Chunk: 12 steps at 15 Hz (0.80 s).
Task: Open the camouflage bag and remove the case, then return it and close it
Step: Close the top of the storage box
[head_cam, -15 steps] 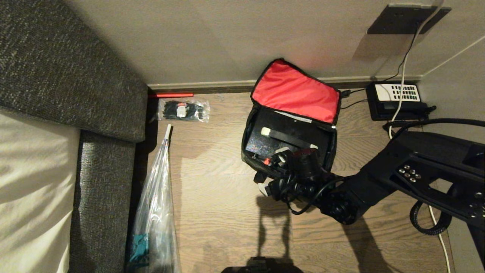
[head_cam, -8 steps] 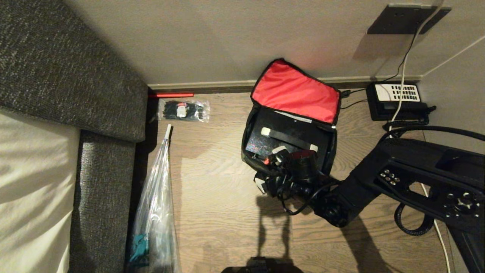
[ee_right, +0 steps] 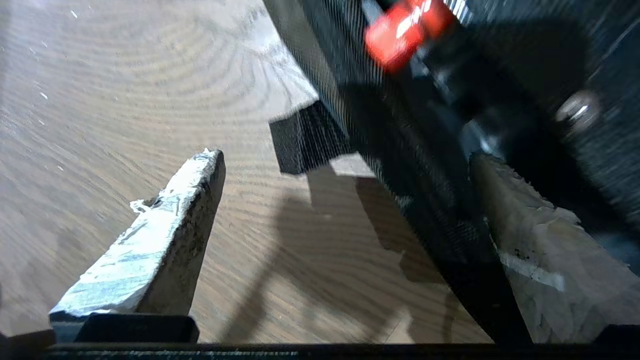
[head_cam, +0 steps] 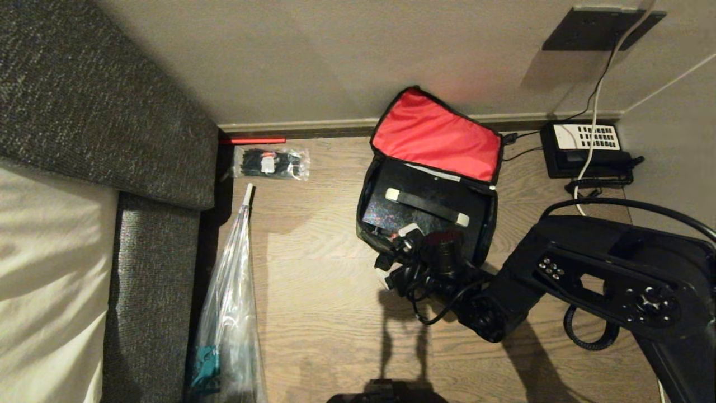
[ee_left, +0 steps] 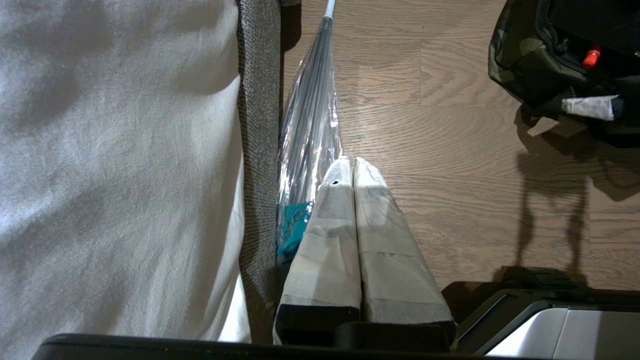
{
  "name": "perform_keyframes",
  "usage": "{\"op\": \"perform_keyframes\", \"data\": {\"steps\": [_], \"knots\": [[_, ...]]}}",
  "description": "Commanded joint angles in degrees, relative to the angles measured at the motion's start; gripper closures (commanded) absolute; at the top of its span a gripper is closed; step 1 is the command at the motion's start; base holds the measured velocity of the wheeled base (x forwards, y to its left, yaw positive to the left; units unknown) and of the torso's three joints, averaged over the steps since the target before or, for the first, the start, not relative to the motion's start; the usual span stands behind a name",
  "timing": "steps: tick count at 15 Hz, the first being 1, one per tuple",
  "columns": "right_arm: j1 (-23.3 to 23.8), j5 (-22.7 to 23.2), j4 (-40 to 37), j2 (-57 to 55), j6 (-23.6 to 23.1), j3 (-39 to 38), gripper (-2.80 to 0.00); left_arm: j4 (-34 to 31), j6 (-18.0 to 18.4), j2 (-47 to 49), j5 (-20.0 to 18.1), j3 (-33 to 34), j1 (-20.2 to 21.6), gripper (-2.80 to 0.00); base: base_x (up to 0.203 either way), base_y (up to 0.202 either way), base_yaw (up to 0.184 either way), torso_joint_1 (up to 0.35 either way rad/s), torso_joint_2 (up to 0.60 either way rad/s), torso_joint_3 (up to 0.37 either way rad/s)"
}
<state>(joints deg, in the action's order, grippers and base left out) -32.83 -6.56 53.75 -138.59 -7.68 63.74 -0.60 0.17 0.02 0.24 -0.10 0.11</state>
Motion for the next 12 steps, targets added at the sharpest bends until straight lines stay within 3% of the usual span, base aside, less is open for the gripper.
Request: {"op": "perform_keyframes", "data": {"steps": [1, 3, 6, 12], "knots": [[-0.1, 0.0, 0.3, -1.4, 0.1, 0.2, -2.80, 0.0, 0.0, 0.0, 0.0, 0.0, 0.0, 0.00, 0.000, 0.000, 0.000, 0.000, 0.00, 0.000], [-0.2, 0.1, -0.4, -1.9, 1.3, 0.3, -2.80, 0.0, 0.0, 0.0, 0.0, 0.0, 0.0, 0.00, 0.000, 0.000, 0.000, 0.000, 0.00, 0.000], [-1.1, 0.5, -2.0, -0.9, 7.4, 0.1, -2.80, 0.0, 0.0, -0.1, 0.0, 0.0, 0.0, 0.00, 0.000, 0.000, 0.000, 0.000, 0.00, 0.000], [-6.2, 0.9, -14.9, 7.7, 20.2, -1.0, -2.80, 0.0, 0.0, 0.0, 0.0, 0.0, 0.0, 0.00, 0.000, 0.000, 0.000, 0.000, 0.00, 0.000]]}}
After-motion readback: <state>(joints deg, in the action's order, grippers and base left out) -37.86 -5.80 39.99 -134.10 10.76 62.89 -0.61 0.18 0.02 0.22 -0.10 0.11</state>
